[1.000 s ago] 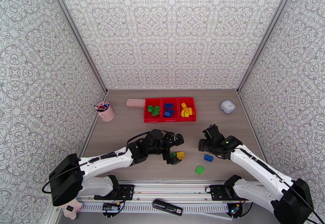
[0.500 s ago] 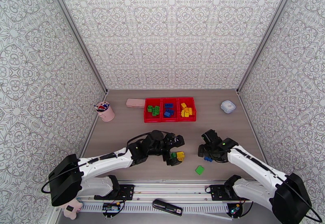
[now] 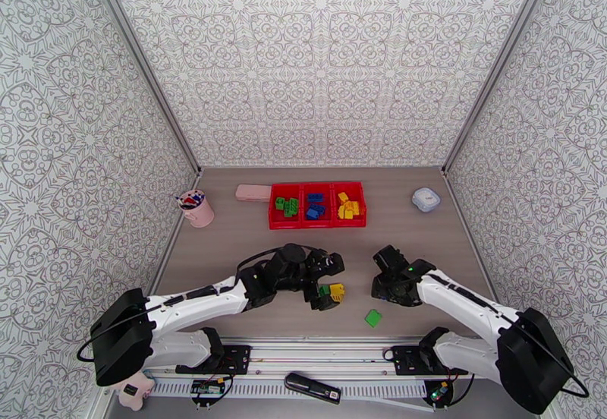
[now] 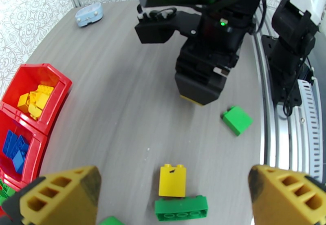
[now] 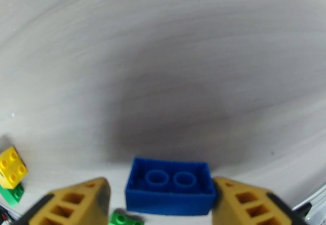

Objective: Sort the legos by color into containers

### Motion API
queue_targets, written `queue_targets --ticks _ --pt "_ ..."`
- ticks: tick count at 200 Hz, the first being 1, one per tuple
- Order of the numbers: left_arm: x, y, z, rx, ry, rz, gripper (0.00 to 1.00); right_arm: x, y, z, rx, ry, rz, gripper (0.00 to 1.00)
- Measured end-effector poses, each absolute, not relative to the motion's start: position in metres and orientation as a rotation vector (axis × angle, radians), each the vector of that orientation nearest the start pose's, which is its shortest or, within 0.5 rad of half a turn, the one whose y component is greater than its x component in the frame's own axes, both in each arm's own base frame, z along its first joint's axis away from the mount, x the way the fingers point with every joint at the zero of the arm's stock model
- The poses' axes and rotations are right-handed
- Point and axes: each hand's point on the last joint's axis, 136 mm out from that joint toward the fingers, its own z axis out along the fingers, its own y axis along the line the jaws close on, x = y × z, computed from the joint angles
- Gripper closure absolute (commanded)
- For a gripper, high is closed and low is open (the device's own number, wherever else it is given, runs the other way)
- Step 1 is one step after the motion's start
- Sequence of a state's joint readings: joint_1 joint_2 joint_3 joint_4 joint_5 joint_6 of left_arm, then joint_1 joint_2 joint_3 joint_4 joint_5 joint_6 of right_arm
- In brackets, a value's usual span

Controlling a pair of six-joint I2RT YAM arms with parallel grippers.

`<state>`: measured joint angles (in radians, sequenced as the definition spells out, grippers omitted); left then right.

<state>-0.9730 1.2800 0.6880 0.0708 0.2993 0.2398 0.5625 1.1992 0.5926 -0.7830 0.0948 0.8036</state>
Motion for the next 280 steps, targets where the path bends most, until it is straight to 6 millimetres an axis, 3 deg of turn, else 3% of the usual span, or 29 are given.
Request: queue_targets --ticks 70,144,203,240,280 --pt "0.176 -0.349 0.161 1.365 1.671 -0.759 0.0 0.185 0.095 0.027 0.394 2.9 0.057 0.63" --pt "0.176 -0.351 0.164 1.357 1.676 -0.765 0.0 0.19 0.09 0.044 0.411 2.787 0.115 0.68" --pt "0.177 -0.35 0.171 1.307 1.688 -0.741 0.0 0.196 0.095 0.061 0.27 2.731 0.169 0.7" --pt "0.179 -0.342 0.18 1.241 1.692 -0.713 0.0 0.219 0.115 0.084 0.107 2.667 0.235 0.7" --pt "0.18 -0.33 0.183 1.183 1.707 -0.681 0.0 0.268 0.154 0.114 -0.065 2.59 0.305 0.7"
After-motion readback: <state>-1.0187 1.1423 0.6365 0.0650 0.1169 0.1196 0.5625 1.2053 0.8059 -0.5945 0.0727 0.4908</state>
